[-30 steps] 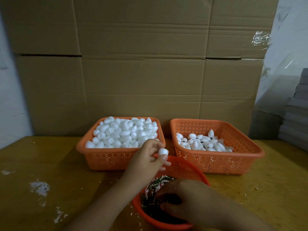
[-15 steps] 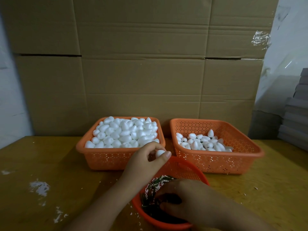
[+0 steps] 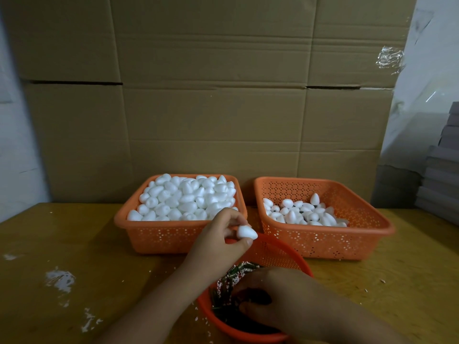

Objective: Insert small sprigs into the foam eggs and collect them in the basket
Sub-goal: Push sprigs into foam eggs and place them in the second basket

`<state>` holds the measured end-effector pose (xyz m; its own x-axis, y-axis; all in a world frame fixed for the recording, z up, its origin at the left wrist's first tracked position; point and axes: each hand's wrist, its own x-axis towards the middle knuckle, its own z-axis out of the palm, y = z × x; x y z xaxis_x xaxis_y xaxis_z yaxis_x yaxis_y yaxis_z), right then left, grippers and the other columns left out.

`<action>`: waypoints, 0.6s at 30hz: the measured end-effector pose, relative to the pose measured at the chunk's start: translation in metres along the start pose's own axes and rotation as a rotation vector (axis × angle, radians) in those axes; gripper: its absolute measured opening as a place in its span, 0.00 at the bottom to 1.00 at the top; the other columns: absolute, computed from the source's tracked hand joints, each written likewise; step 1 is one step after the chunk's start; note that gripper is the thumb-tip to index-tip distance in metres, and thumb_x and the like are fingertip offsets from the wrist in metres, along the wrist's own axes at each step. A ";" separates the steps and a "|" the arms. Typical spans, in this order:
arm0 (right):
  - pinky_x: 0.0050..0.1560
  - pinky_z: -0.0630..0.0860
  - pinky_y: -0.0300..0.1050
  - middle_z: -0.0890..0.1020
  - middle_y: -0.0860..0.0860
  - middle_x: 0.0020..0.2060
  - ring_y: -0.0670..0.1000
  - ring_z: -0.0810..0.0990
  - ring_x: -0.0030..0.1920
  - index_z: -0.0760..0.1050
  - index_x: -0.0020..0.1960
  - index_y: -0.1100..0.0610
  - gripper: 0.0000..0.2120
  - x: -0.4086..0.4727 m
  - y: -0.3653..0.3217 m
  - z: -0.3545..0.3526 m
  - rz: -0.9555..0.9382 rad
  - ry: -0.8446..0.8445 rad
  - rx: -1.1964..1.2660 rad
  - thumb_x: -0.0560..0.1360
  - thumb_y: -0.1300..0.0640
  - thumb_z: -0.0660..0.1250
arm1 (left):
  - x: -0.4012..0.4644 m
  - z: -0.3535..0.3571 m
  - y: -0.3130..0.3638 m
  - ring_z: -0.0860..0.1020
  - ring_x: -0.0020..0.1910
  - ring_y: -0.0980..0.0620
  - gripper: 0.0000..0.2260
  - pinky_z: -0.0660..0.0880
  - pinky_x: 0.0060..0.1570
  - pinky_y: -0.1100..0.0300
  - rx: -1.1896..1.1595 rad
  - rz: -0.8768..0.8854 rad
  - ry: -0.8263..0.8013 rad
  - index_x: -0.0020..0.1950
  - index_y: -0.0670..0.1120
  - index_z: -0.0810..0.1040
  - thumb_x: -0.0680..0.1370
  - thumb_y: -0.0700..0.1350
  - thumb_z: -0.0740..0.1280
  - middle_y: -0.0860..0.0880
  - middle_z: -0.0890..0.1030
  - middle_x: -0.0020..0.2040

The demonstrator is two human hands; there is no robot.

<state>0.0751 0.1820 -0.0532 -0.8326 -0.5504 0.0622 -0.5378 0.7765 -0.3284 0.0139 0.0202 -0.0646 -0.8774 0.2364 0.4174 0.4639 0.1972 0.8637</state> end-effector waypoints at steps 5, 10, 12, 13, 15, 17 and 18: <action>0.55 0.76 0.43 0.79 0.38 0.56 0.40 0.78 0.54 0.70 0.63 0.36 0.19 0.000 -0.001 -0.001 0.002 -0.005 0.003 0.73 0.40 0.60 | -0.001 0.000 0.004 0.84 0.43 0.56 0.10 0.78 0.38 0.63 -0.013 0.005 -0.029 0.52 0.59 0.79 0.79 0.43 0.69 0.54 0.84 0.47; 0.53 0.77 0.43 0.79 0.39 0.56 0.40 0.78 0.52 0.71 0.63 0.36 0.19 0.000 0.000 -0.001 0.002 -0.011 -0.004 0.73 0.39 0.59 | -0.001 0.000 0.004 0.84 0.35 0.53 0.03 0.77 0.37 0.62 0.020 -0.004 -0.075 0.49 0.51 0.77 0.79 0.50 0.68 0.53 0.85 0.41; 0.53 0.77 0.44 0.79 0.38 0.56 0.40 0.78 0.52 0.71 0.63 0.36 0.19 0.000 0.000 -0.001 0.003 -0.013 -0.009 0.73 0.39 0.59 | -0.001 0.000 0.004 0.84 0.34 0.51 0.03 0.78 0.37 0.62 0.006 -0.010 -0.082 0.49 0.52 0.76 0.79 0.49 0.68 0.52 0.85 0.41; 0.53 0.77 0.43 0.79 0.38 0.56 0.40 0.78 0.53 0.70 0.63 0.36 0.19 0.000 -0.001 -0.001 0.004 -0.014 -0.011 0.73 0.39 0.59 | -0.001 0.000 0.005 0.84 0.35 0.52 0.01 0.78 0.36 0.62 -0.001 -0.008 -0.081 0.50 0.54 0.77 0.79 0.49 0.67 0.53 0.85 0.42; 0.54 0.76 0.43 0.79 0.37 0.57 0.39 0.78 0.53 0.70 0.63 0.35 0.18 0.000 -0.001 -0.002 0.003 -0.015 -0.010 0.73 0.40 0.60 | -0.001 0.000 0.005 0.83 0.35 0.53 0.07 0.78 0.37 0.63 0.007 0.005 -0.065 0.54 0.60 0.77 0.81 0.48 0.64 0.55 0.85 0.42; 0.54 0.76 0.43 0.78 0.37 0.57 0.38 0.77 0.54 0.70 0.63 0.35 0.18 -0.001 -0.001 -0.003 0.003 -0.019 -0.011 0.73 0.40 0.60 | -0.001 0.000 0.004 0.83 0.34 0.54 0.09 0.77 0.37 0.62 0.035 0.009 -0.066 0.55 0.62 0.77 0.83 0.48 0.61 0.56 0.84 0.41; 0.55 0.76 0.43 0.78 0.37 0.57 0.39 0.77 0.54 0.70 0.63 0.35 0.18 -0.001 -0.001 -0.003 0.006 -0.021 -0.011 0.74 0.40 0.61 | -0.001 0.000 0.004 0.82 0.33 0.54 0.09 0.77 0.37 0.61 0.049 0.012 -0.069 0.53 0.61 0.78 0.83 0.49 0.60 0.56 0.84 0.40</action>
<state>0.0758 0.1824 -0.0497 -0.8329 -0.5519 0.0400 -0.5343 0.7831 -0.3182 0.0162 0.0209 -0.0618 -0.8618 0.3041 0.4060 0.4817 0.2395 0.8430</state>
